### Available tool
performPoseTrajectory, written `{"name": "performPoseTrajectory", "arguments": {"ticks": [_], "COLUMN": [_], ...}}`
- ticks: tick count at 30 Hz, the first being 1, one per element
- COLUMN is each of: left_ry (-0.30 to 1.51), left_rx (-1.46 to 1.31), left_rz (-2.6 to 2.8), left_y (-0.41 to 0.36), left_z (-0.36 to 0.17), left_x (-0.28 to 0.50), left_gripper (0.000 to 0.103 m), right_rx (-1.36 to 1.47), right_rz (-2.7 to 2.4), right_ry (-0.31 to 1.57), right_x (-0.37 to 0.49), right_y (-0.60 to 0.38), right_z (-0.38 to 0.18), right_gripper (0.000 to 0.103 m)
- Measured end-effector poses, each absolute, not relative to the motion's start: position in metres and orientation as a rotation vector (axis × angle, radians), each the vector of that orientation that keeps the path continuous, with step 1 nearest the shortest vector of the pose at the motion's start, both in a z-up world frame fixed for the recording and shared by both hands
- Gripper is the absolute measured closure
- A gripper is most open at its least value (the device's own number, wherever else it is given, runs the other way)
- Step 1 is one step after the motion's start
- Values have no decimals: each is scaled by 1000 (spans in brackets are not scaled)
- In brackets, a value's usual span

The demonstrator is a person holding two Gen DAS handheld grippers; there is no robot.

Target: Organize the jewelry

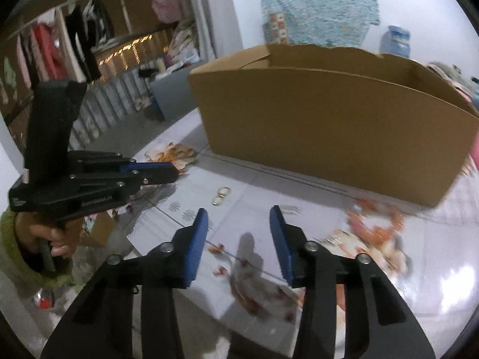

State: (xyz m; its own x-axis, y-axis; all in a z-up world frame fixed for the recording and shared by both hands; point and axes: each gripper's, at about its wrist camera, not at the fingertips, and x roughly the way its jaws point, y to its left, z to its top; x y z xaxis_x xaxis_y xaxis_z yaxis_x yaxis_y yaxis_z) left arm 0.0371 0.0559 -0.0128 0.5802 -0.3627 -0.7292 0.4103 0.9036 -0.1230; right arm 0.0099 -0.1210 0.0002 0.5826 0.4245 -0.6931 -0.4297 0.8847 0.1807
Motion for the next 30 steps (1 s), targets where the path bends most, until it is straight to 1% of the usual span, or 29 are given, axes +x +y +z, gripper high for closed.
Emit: {"name": "performPoseTrajectory", "arguments": {"ticks": [3, 6, 12, 14, 16, 17, 21, 27, 28, 30], "left_ry": [830, 825, 812, 809, 808, 808, 806, 803, 802, 797], "left_rx": [47, 27, 3, -5, -7, -9, -11, -16, -15, -13], "left_rz": [-454, -460, -473, -477, -479, -482, -481, -477, -476, -473], "left_y": [59, 64, 67, 68, 70, 71, 71, 72, 72, 72], "left_z": [-15, -15, -15, -15, -16, -16, -17, -17, -16, -15], "left_x": [38, 41, 44, 46, 47, 47, 48, 50, 50, 49], "left_gripper": [97, 97, 97, 97, 97, 97, 97, 97, 97, 97], "right_rx": [-32, -55, -118, -143, -169, -168, -195, -154, -150, -149], "right_rz": [510, 521, 492, 483, 472, 479, 472, 484, 487, 489], "right_ry": [847, 881, 893, 890, 889, 894, 900, 920, 919, 922], "right_x": [22, 32, 37, 38, 36, 36, 34, 36, 36, 38], "right_y": [-102, -88, -72, -71, -68, -67, -66, -71, -72, -70], "right_z": [-6, -14, -19, -20, -19, -19, -16, -16, -14, -13], "right_gripper": [71, 76, 78, 81, 90, 92, 92, 93, 100, 100]}}
